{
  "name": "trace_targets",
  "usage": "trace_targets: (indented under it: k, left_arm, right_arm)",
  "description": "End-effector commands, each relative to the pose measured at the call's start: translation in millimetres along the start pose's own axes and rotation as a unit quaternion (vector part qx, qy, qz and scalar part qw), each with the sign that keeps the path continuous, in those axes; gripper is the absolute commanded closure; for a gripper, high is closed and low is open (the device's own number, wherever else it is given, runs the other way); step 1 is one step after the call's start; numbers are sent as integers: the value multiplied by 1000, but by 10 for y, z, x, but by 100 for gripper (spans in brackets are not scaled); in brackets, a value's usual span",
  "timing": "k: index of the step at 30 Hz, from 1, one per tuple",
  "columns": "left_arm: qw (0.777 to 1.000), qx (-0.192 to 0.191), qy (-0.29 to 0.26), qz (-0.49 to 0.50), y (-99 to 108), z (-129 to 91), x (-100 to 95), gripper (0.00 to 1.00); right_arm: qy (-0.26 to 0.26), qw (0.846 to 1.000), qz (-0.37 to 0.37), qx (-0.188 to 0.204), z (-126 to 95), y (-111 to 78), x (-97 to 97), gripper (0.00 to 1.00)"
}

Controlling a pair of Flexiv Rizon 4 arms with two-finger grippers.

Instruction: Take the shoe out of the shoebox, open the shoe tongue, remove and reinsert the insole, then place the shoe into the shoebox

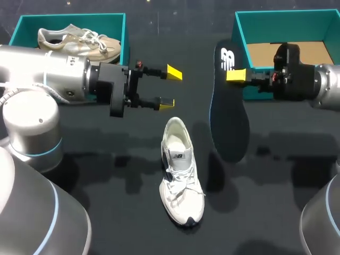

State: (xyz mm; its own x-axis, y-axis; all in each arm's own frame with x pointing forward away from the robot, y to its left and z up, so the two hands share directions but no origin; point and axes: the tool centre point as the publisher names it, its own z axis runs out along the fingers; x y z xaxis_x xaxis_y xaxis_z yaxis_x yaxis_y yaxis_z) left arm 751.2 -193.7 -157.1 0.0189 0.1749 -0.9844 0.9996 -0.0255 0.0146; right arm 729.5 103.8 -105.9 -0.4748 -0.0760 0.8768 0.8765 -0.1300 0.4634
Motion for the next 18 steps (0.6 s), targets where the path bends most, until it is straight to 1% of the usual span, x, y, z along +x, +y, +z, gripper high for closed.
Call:
trace_targets:
  k: [1,3,6,8,18]
  left_arm:
    - [1000,2,-9,0,52,127,13,0]
    - [1000,-2,-13,-1,53,145,11,0]
    - [1000,-3,-22,-5,65,179,-18,0]
    - [1000,-10,-20,0,64,191,-48,0]
    - [1000,-10,-20,0,52,197,-39,0]
  right_arm:
    - [-18,999,39,-10,80,71,-135,100]
    - [-16,998,62,-16,119,106,-209,100]
    - [-20,995,100,-6,175,135,-356,100]
    - [-20,995,97,-8,166,141,-366,100]
    - [-20,995,97,-8,166,141,-366,100]
